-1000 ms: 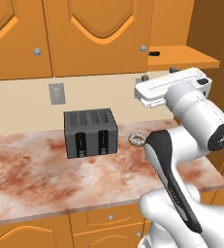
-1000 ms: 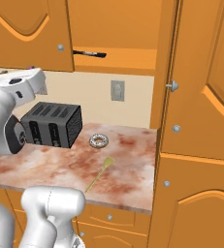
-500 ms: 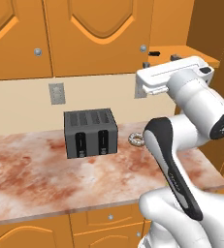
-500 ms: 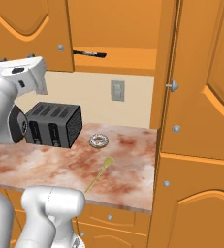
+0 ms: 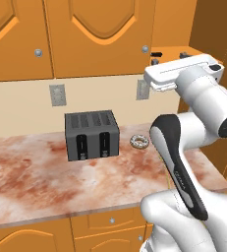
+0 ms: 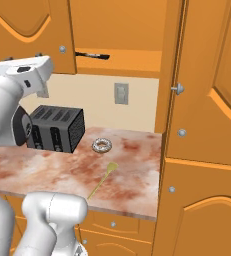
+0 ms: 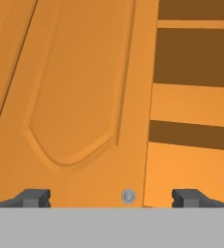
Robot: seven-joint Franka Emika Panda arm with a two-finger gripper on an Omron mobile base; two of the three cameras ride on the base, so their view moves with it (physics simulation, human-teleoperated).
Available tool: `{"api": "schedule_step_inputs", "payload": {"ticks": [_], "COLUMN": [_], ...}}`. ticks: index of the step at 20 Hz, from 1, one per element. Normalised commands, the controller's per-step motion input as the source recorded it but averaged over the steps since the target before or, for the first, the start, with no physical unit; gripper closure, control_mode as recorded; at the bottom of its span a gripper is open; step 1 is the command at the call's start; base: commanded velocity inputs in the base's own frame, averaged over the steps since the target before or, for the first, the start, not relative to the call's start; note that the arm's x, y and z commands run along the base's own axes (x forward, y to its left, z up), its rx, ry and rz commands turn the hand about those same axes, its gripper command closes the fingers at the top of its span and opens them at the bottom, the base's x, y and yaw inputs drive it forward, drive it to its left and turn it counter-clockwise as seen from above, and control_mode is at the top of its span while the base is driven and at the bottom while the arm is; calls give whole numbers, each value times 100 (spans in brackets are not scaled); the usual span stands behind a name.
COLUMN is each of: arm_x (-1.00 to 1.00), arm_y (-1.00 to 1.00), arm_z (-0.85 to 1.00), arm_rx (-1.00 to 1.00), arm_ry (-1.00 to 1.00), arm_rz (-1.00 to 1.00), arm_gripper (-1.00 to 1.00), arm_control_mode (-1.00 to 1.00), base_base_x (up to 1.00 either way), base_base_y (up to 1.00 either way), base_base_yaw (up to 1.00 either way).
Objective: Pick the pan from the cabinet and place it on the stove. Then turn on the stove burner for the pan.
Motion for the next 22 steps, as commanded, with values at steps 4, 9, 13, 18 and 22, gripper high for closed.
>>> {"api": "schedule_step_inputs", "payload": {"ticks": [4,9,13,18,22], "arm_x": [15,24,25,26,30], "arm_y": [-18,-7,0,0,0], "arm_z": [0,-6,-19,-22,-9], "arm_rx": [1,0,0,0,0], "arm_ry": [0,1,0,0,0], "arm_rz": [0,0,0,-1,-3], "arm_gripper": [-100,-100,-100,-100,-100], "arm_control_mode": [-100,-100,-100,-100,-100], "base_base_x": [0,0,0,0,0], "base_base_y": [0,0,0,0,0], "base_base_yaw": [0,0,0,0,0]}}
